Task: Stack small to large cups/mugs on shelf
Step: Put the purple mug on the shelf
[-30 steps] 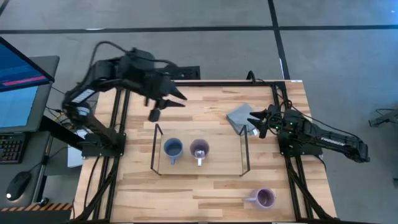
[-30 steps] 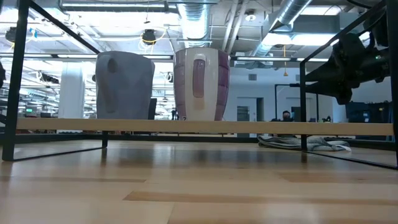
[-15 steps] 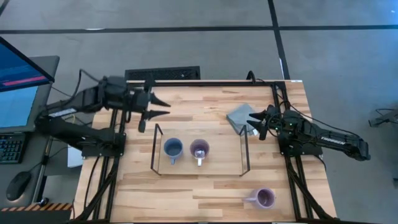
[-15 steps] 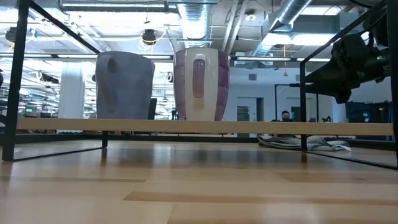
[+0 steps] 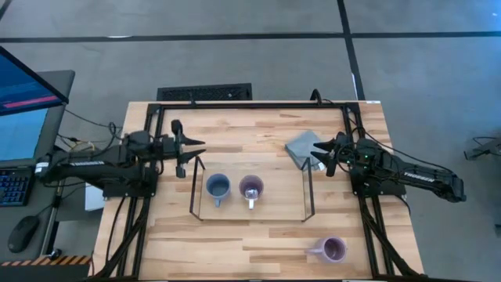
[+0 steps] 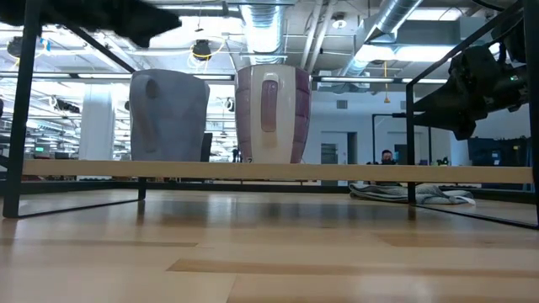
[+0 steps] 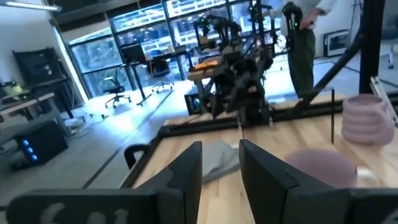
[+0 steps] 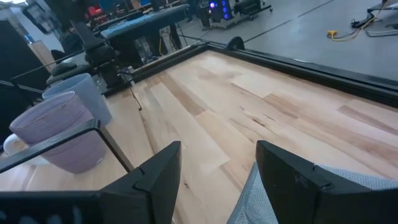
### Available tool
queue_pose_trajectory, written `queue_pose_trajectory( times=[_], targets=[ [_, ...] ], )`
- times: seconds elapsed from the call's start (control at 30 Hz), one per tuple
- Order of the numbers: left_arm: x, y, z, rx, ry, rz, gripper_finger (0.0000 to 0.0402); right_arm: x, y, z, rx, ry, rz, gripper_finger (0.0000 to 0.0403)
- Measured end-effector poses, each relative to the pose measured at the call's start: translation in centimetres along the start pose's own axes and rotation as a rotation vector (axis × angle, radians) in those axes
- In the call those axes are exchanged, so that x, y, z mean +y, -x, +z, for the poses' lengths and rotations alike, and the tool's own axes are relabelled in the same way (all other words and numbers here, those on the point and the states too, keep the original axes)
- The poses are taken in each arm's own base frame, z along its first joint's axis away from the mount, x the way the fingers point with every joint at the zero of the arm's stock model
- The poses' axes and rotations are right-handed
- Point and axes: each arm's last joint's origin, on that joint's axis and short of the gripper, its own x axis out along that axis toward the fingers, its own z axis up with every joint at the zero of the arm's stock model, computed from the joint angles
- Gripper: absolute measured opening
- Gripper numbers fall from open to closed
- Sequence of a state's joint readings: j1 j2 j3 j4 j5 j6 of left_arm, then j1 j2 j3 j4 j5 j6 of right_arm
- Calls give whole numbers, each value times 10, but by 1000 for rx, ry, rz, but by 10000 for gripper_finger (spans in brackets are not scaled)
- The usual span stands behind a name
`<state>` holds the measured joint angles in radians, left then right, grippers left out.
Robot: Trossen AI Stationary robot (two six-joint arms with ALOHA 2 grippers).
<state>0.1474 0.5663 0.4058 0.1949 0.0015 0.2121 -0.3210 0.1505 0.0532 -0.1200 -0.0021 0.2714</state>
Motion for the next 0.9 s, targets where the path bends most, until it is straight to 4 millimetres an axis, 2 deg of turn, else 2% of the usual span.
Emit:
queue_pose_trajectory(
  times=[0.2, 0.33, 0.67, 0.9],
  targets=[
    [-5, 20, -36, 51, 29, 95, 98, 0, 0, 0, 0, -16, 0, 230],
    [-8, 33, -52, 53, 42, 110, 98, 0, 0, 0, 0, -17, 0, 230],
    [-14, 55, -74, -45, 66, 82, 98, 0, 0, 0, -1, -17, -1, 230],
    [-15, 54, -82, -3, 75, 96, 98, 0, 0, 0, -1, -16, -2, 230]
  ],
)
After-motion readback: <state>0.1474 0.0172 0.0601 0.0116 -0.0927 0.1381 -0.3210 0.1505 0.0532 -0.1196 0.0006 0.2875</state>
